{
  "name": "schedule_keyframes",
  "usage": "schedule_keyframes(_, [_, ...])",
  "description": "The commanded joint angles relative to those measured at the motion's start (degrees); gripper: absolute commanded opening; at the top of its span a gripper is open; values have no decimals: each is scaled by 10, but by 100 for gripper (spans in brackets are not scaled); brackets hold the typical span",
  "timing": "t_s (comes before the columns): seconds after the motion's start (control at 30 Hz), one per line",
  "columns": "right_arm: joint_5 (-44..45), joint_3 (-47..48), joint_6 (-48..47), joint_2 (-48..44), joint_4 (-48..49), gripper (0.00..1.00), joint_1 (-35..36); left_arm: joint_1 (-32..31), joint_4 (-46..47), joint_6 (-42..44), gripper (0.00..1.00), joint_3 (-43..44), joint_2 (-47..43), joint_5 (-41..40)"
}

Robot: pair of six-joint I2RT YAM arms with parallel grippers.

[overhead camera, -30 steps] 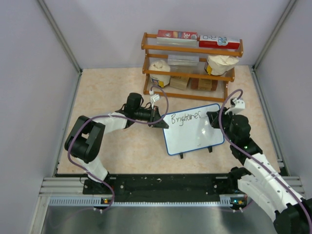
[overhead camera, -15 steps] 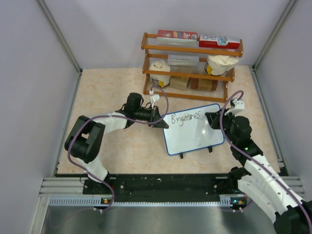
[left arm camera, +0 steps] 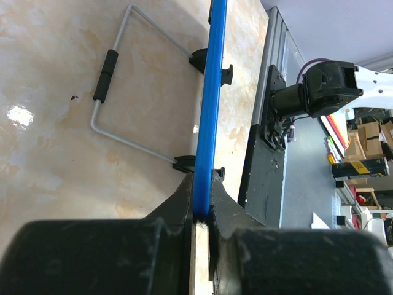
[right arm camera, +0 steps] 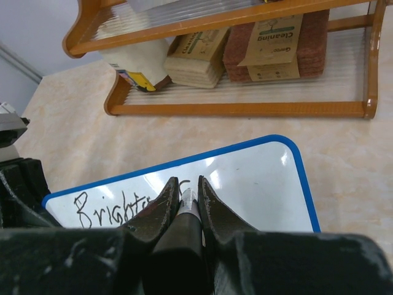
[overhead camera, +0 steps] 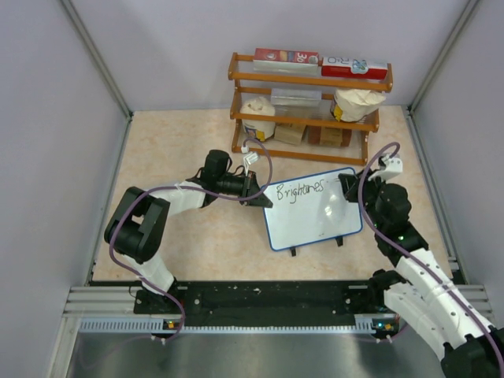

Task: Write a sentence on the whiteboard
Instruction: Write with the whiteboard marker on the whiteboard.

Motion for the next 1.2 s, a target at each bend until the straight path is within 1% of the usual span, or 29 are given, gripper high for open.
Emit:
schedule_keyframes(0.0, [19, 39, -6, 16, 26, 0, -13, -8, -32, 71, 0, -6, 23, -73])
schedule_keyframes(0.5, [11, 34, 6, 61, 36, 0, -20, -9, -32, 72, 0, -6, 23, -74])
schedule_keyframes(0.8, [-20, 26, 7, 60, 30, 0, -20, -9, -32, 72, 0, -5, 23, -74])
schedule_keyframes(1.17, [-13, 6, 4, 39, 3, 0, -20, -10, -32, 71, 0, -5, 24, -74])
